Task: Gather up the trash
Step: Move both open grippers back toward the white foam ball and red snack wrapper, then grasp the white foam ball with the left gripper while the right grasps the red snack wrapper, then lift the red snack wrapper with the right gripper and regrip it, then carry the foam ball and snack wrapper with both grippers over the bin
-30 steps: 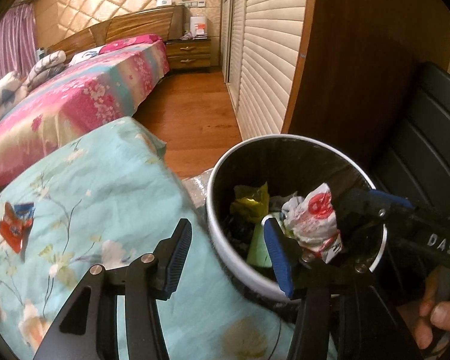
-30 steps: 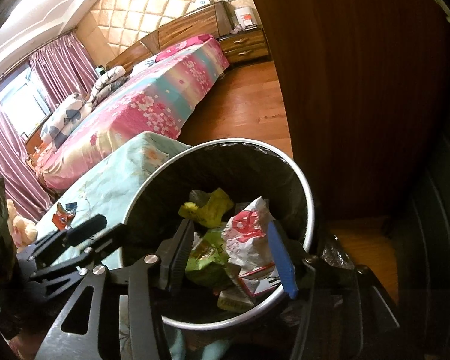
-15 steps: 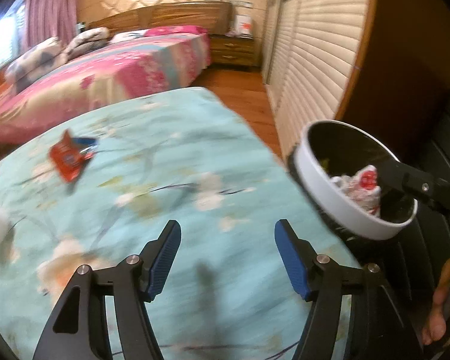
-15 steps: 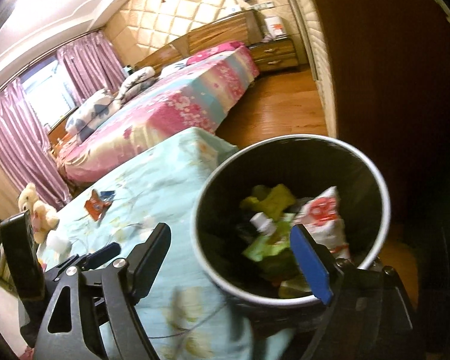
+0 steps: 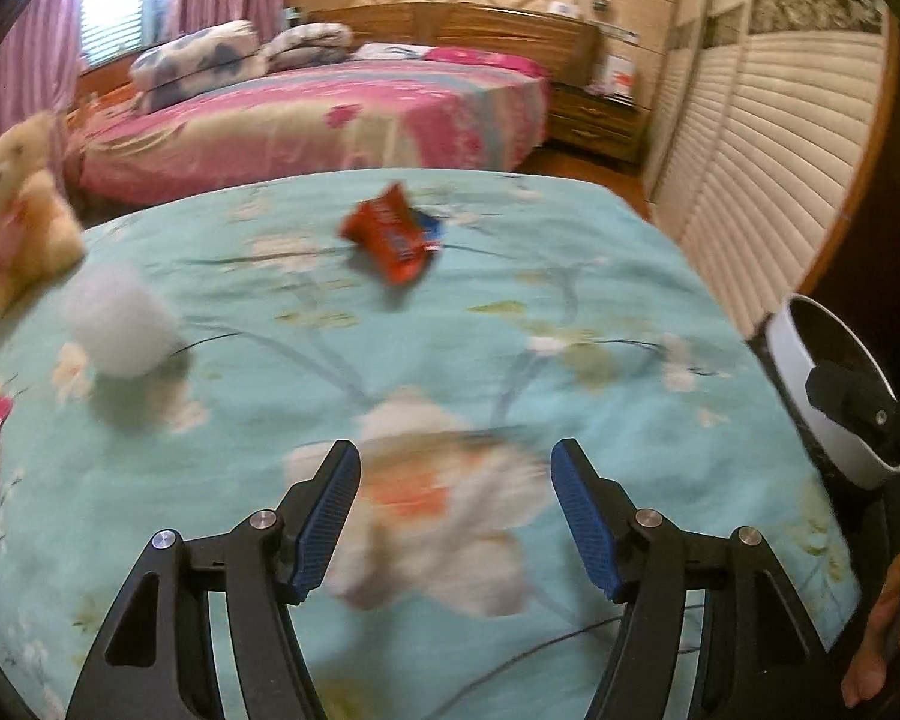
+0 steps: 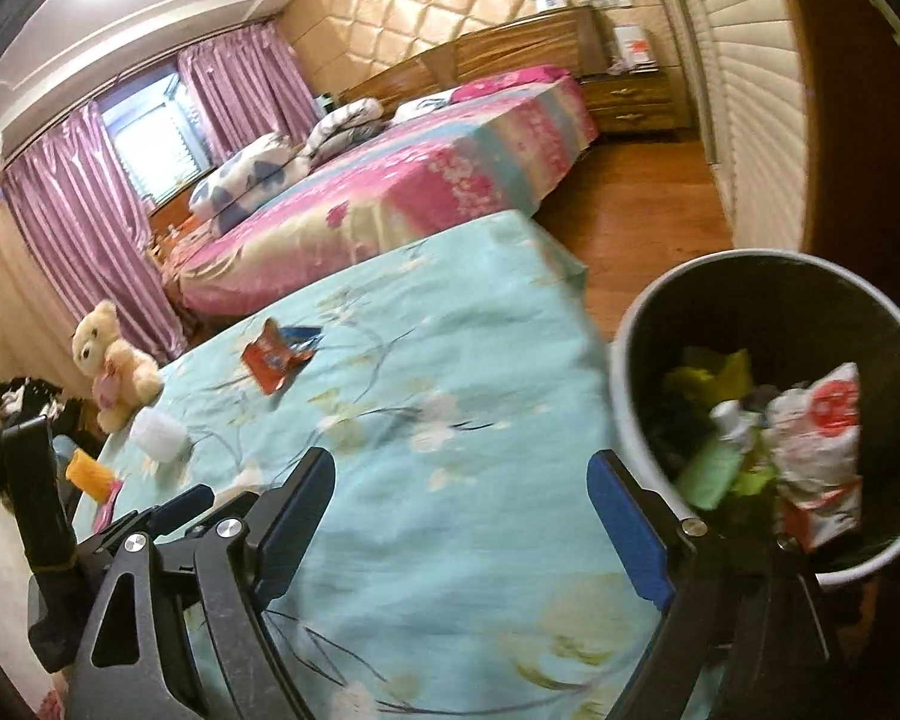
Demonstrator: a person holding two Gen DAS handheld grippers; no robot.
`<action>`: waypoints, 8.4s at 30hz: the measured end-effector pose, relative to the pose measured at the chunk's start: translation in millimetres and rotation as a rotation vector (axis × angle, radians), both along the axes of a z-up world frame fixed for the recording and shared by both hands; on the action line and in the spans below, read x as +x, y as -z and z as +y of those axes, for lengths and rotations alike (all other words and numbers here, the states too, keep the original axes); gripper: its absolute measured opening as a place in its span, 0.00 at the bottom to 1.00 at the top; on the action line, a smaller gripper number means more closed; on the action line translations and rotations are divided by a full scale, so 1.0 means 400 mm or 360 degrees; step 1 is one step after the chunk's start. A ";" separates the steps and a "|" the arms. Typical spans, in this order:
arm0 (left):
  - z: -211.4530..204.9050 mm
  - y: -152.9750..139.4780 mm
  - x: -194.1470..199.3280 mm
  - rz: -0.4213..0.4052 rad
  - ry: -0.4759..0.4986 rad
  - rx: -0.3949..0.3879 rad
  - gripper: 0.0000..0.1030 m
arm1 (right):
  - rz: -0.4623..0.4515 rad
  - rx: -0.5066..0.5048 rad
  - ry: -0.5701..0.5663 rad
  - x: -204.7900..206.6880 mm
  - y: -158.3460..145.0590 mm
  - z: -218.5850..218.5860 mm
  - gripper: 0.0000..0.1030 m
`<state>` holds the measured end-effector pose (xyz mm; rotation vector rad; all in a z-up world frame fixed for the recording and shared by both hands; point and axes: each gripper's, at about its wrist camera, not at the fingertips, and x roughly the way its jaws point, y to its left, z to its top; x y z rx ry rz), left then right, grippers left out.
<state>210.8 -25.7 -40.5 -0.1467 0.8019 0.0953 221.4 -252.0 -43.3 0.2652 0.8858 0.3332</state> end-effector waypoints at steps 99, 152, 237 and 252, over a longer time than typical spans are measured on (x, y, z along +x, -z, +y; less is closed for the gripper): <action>0.300 0.071 0.181 0.0028 -0.0090 -0.0087 0.22 | 0.0142 -0.0076 -0.0433 0.174 0.114 0.399 0.19; 0.146 0.055 0.070 0.0036 0.0123 -0.0119 0.23 | 0.0132 -0.0022 -0.0268 0.019 0.075 0.219 0.37; -0.265 -0.037 0.081 -0.0029 0.0641 0.0026 0.23 | -0.0056 0.0068 0.0231 -0.091 -0.040 -0.210 0.37; -0.315 -0.047 0.100 -0.0044 0.0714 0.0025 0.23 | -0.0051 0.0054 0.0306 -0.096 -0.039 -0.259 0.37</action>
